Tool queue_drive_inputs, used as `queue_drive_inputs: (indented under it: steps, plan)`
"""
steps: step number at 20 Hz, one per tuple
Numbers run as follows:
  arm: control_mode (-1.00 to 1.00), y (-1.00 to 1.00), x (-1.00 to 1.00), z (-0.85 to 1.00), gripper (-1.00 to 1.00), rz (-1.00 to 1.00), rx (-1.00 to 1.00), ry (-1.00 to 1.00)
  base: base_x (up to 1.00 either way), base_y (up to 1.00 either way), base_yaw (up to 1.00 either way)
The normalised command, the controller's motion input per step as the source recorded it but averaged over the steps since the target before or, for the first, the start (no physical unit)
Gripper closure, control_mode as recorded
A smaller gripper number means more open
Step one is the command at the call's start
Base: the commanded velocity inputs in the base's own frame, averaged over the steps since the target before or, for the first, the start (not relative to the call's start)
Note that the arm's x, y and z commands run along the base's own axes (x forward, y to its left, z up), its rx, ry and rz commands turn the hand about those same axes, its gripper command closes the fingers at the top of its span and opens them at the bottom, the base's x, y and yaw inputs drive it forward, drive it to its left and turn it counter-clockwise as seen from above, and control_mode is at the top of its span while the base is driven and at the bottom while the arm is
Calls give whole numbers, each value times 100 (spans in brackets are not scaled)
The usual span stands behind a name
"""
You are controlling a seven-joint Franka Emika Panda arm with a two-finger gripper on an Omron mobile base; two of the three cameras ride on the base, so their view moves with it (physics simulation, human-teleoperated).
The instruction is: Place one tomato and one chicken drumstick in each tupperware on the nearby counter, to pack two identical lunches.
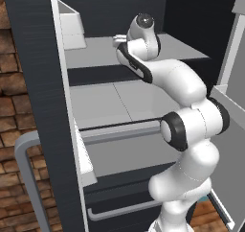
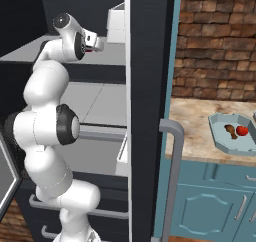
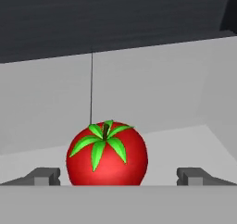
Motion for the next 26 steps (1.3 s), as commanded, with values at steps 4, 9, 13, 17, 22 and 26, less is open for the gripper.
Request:
queue_drive_inputs:
  steps: [4,9,13,17,22,26]
  plan:
    - [-100,8,34,-1,-100,-2,0,0,0,0,0]
    - [-100,5,23,-3,-100,-2,0,1,0,0,0]
    - [-100,1,0,-16,-100,-5,0,7,0,0,0]
    - [-100,2,1,-30,100,-6,0,8,0,0,0]
    - [-100,0,21,-26,100,-3,0,2,0,0,0]
    - [-100,0,2,-27,100,0,0,-13,0,0,0]
